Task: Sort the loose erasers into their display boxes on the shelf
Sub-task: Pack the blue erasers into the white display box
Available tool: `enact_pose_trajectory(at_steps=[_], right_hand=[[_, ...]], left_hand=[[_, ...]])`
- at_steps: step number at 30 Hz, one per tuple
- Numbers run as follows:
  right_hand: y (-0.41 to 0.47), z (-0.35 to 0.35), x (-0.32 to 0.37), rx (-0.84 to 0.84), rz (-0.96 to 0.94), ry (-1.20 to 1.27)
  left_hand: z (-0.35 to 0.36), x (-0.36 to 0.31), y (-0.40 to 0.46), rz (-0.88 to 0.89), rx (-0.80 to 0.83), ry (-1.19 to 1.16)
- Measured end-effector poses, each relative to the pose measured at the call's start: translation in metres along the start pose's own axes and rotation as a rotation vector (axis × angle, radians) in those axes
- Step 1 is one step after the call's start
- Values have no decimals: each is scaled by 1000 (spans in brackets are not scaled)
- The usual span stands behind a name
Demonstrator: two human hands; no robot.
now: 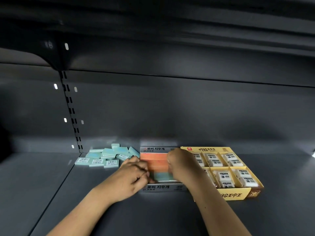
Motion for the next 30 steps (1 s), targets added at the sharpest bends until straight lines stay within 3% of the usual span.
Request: enact_pose_trajectory(at_steps=[9,23,27,30], right_hand=[[0,3,-20,42,57,262],[2,5,-21,68,27,292],[5,-1,-22,51,19,355],[7,-13,-18,-2,-18,418]], left_hand=[[-1,2,-1,-32,15,-9],[-6,5,-2,-40,-21,-92],[-19,10,-1,-97,-91,-166],[-39,26,-2,-132,-230,-219]])
Point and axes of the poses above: each hand's wrist, its own y-axis towards the middle knuckle, its own z-axis out of the palm, x = y × z, the point moved 6 cm from there along y, towards the middle knuckle, and after that the axes turned 15 degrees about -x, right-handed, at the moved point
